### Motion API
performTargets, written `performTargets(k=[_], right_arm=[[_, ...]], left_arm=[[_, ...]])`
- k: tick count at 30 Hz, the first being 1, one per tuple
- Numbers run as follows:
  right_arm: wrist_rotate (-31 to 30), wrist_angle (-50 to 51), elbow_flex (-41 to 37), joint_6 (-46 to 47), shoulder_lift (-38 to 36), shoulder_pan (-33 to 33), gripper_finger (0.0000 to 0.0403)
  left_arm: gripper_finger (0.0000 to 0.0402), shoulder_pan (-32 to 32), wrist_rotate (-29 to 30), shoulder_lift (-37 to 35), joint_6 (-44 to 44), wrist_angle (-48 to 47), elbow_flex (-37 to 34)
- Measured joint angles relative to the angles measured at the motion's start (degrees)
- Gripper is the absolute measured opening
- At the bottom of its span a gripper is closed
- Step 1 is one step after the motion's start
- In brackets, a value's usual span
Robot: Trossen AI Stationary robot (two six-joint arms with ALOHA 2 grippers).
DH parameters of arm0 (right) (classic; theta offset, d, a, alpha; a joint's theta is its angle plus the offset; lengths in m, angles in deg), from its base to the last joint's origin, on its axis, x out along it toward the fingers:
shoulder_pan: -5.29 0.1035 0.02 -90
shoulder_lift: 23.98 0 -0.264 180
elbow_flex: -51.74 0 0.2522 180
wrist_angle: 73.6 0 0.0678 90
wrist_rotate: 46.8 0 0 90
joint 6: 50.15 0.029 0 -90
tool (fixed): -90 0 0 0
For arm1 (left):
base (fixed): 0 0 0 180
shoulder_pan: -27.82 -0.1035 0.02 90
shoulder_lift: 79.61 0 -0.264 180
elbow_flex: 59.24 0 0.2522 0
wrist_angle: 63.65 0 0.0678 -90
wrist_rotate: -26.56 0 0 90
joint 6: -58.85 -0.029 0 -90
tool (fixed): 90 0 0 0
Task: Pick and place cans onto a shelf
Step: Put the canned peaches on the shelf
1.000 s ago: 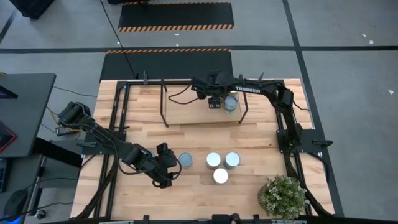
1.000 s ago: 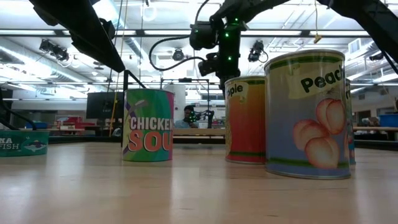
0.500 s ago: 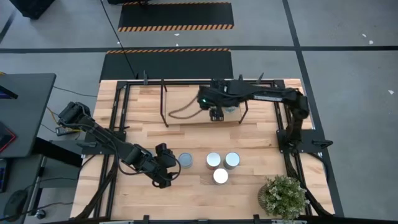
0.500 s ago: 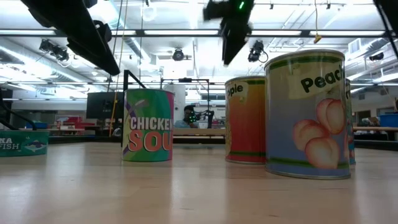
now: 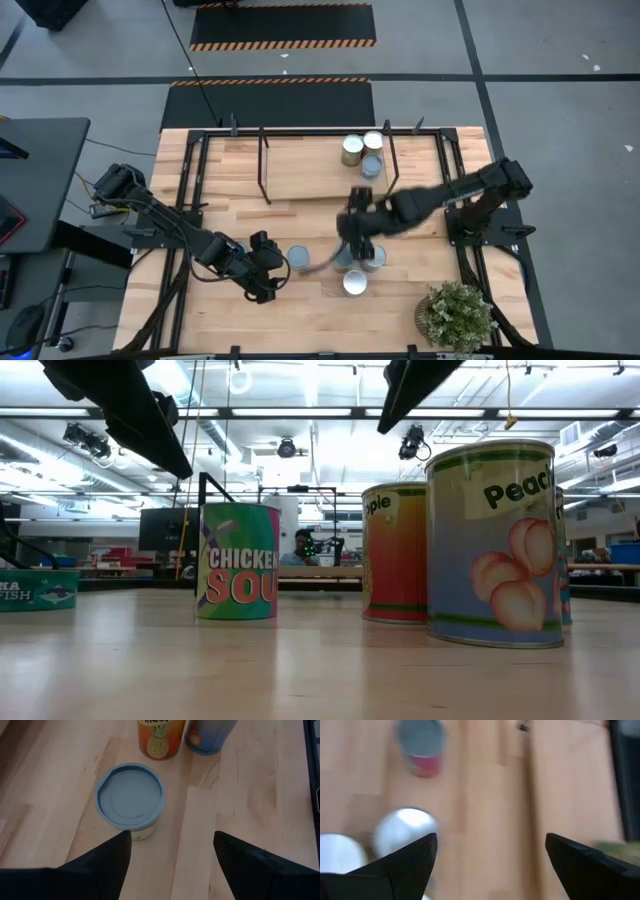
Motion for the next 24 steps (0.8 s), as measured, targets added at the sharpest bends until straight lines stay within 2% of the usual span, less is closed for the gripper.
performTargets(k=[4, 10, 16, 24], right_arm=[[0.3, -7.0, -4.6, 2.7, -0.4, 4.0, 0.0379], [0.6, -1.0, -5.3, 6.2, -0.5, 7.6, 0.0379], [5.7, 4.9, -5.3, 5.7, -0.5, 9.9, 0.0381], [5.0, 9.7, -5.3, 7.7, -0.5, 11.8, 0.0395]], left_arm=[[0.0288, -0.6, 0.1, 0.0, -0.1, 0.7, 0.0], [0.0288, -0.9, 0.1, 0.0, -0.3, 1.0, 0.0], [0.0288, -1.2, 0.1, 0.0, -0.3, 1.0, 0.0], [0.0288, -1.2, 0.0, 0.0, -0.3, 1.0, 0.0]])
